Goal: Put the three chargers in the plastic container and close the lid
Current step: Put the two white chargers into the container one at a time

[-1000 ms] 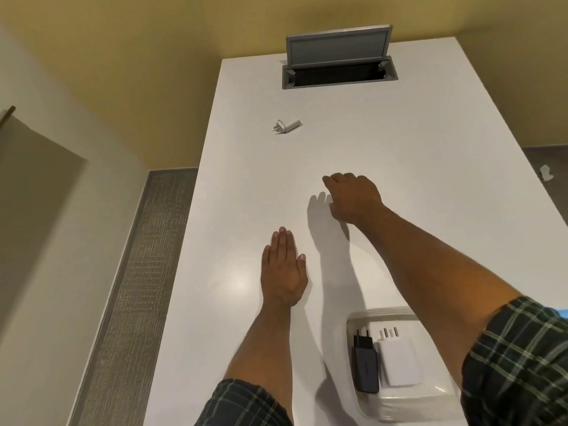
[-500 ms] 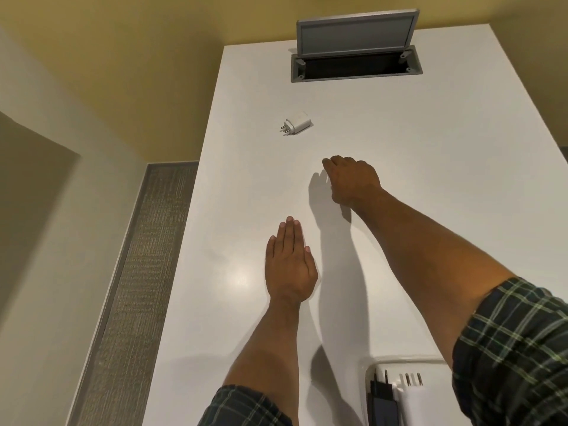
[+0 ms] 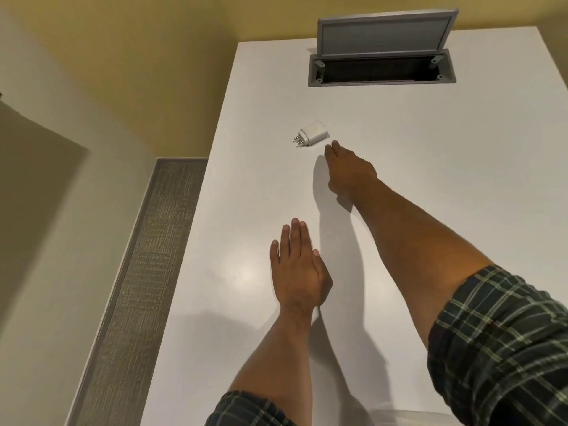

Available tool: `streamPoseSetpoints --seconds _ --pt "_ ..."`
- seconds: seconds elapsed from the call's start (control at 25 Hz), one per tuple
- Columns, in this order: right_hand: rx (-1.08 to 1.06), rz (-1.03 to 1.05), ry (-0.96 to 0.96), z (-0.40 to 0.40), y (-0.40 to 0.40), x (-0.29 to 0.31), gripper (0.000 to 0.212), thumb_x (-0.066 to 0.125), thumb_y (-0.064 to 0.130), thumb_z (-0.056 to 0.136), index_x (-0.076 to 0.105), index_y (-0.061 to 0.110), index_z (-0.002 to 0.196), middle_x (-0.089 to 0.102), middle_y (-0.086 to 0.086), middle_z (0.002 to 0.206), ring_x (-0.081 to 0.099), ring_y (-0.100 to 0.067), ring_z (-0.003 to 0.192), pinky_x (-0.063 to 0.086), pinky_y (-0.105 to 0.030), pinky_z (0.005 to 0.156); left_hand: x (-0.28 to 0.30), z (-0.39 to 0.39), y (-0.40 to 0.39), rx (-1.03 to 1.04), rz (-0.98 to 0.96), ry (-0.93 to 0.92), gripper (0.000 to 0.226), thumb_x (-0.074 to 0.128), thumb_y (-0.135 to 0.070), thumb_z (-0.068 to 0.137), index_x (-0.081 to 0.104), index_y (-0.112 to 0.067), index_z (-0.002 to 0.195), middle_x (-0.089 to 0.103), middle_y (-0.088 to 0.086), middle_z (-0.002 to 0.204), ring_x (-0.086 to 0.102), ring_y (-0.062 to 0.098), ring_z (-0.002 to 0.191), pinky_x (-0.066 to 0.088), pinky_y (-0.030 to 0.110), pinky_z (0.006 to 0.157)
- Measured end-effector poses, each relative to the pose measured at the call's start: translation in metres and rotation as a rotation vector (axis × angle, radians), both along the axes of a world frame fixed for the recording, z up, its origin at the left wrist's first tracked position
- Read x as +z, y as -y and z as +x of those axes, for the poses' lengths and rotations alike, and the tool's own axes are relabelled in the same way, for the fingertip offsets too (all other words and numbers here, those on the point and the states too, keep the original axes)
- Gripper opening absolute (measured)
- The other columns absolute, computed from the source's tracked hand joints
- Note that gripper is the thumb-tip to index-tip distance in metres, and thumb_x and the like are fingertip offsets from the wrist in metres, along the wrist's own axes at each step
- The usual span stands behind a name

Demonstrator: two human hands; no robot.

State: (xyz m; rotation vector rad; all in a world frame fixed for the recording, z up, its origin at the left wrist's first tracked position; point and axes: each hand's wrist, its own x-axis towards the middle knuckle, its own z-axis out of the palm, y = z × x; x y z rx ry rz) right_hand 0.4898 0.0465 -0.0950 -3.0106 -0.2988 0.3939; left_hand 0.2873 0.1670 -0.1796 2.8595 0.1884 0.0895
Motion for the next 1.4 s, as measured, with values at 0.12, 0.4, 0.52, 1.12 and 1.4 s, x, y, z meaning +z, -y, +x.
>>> streamPoseSetpoints --seconds 0.12,0.4,0.52,1.12,1.4 --pt "0.061 -0.001 0.066 0.031 -0.006 -0.003 0.071 0.054 0.007 0.090 0.025 0.010 0.154 0.016 -0.006 0.166 0.037 -0.028 0.142 0.049 -0.047 0.092 -0.003 0.012 0.002 0.021 -0.001 0.004 0.064 0.027 -0.038 0.103 0.018 -0.020 0.165 0.012 -0.004 0.173 0.008 0.018 0.162 0.015 0.046 0.130" --pt "0.181 -0.025 0.025 0.081 -0.024 -0.017 0.084 0.057 0.009 0.090 0.011 0.015 0.160 0.002 -0.006 0.169 0.011 -0.024 0.154 0.039 -0.047 0.111 -0.012 0.015 0.001 0.029 0.022 0.009 0.065 0.025 -0.041 0.105 0.009 -0.025 0.165 0.002 -0.010 0.174 -0.002 0.014 0.162 0.003 0.043 0.130" --pt "0.202 -0.056 0.009 0.085 -0.024 -0.017 0.089 0.060 0.011 0.091 0.005 0.016 0.161 0.006 -0.007 0.168 0.009 -0.026 0.155 0.034 -0.046 0.115 -0.012 0.016 0.001 0.028 0.029 -0.001 0.064 0.024 -0.041 0.105 0.009 -0.025 0.165 0.002 -0.010 0.174 -0.003 0.013 0.162 0.002 0.042 0.129" --pt "0.004 0.081 0.295 -0.010 0.017 -0.005 0.041 0.067 0.034 0.090 0.060 0.004 0.116 0.060 -0.014 0.117 0.058 -0.035 0.105 0.040 -0.041 0.089 0.003 0.012 0.002 0.000 0.055 -0.046 0.063 0.020 -0.037 0.105 0.019 -0.020 0.165 0.015 -0.003 0.173 0.014 0.018 0.161 0.018 0.045 0.129" --pt "-0.100 0.213 0.249 -0.120 0.063 0.028 0.039 0.072 0.040 0.073 0.064 0.010 0.096 0.062 -0.005 0.094 0.060 -0.030 0.082 0.051 -0.035 0.067 0.021 0.008 -0.001 -0.058 0.091 -0.143 0.060 0.023 -0.032 0.107 0.018 -0.012 0.164 0.016 0.004 0.173 0.017 0.023 0.160 0.019 0.045 0.128"
